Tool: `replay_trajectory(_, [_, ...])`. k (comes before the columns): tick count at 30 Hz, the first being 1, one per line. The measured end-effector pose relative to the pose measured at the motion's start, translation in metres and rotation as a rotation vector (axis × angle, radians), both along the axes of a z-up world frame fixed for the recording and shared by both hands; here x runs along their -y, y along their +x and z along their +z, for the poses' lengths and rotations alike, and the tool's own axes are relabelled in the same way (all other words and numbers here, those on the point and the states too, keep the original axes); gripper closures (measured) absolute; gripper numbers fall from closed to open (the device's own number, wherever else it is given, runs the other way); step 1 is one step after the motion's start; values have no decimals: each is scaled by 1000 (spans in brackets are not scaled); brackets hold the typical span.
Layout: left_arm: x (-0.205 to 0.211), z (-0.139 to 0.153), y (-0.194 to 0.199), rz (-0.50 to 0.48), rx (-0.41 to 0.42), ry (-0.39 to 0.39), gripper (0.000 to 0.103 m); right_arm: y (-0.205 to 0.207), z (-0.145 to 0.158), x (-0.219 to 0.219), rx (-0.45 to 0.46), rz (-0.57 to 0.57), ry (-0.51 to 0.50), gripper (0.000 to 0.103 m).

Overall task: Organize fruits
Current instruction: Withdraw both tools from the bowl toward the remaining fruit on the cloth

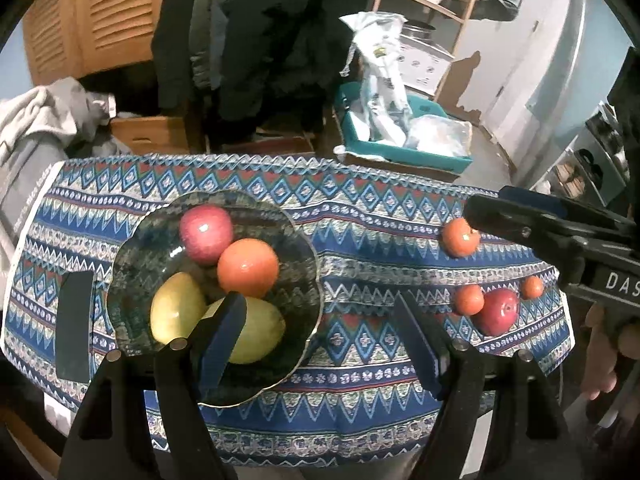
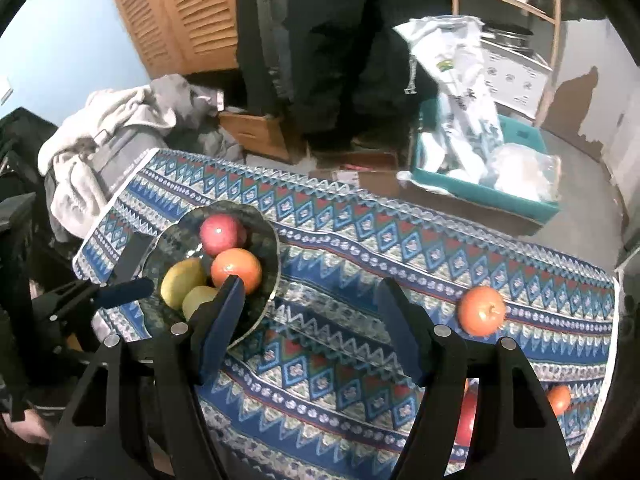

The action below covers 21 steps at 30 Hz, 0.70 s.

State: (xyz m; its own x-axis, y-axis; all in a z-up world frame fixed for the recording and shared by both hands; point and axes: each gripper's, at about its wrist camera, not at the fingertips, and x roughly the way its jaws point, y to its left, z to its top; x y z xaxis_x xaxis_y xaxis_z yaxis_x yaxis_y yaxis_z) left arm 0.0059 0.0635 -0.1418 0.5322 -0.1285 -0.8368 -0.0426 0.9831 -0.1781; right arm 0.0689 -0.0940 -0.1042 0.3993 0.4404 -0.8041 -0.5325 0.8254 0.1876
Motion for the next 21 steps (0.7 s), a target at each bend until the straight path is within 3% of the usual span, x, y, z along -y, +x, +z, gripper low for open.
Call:
replay_trajectory(9, [25, 18, 0, -50, 40, 10, 25, -8, 18, 52, 46, -62, 14, 31])
replay_trajectory(21, [76, 25, 5, -144, 43, 31, 25, -12, 8, 118, 26, -170, 8, 30])
